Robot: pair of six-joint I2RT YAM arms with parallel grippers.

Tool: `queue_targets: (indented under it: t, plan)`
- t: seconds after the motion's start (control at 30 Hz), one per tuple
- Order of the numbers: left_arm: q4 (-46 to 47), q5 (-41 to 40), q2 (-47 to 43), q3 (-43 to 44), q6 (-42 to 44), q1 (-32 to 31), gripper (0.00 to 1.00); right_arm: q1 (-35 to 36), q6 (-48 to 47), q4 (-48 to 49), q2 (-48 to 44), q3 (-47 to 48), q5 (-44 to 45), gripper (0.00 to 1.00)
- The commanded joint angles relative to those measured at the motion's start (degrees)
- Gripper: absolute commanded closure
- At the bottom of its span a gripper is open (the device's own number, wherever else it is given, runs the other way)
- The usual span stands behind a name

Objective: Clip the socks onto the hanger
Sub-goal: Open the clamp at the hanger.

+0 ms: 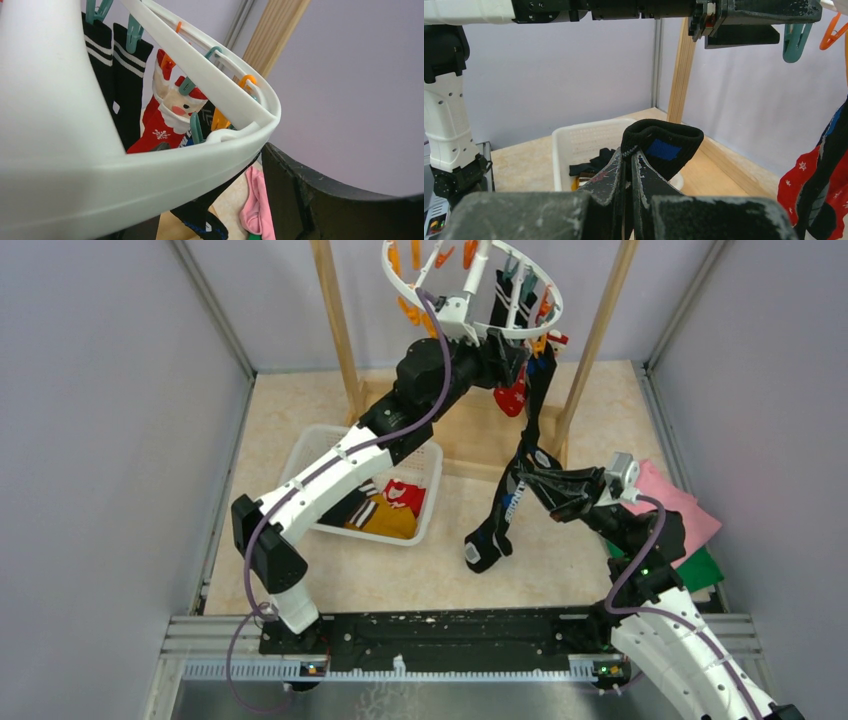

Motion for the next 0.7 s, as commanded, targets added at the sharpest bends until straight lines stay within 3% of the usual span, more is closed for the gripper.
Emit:
queue_targets:
  t: [0.0, 0.33, 0.67]
  plan:
    - [2.6, -0.4, 1.2, 3.4, 1.4, 0.0, 0.28, -0.8, 0.6, 2.2, -0.8, 1.8, 0.7, 1.0]
    - [4.7, 1.5, 1.5, 2.4, 4.7, 0.1, 0.36, -1.2, 0.5, 2.2, -0.8, 2.1, 0.7, 1.0]
    - [26.0, 1.5, -7.0, -18.7, 5.6, 0.1, 0.28, -1.4, 0.1, 2.1, -1.0, 2.0, 0.2, 1.0]
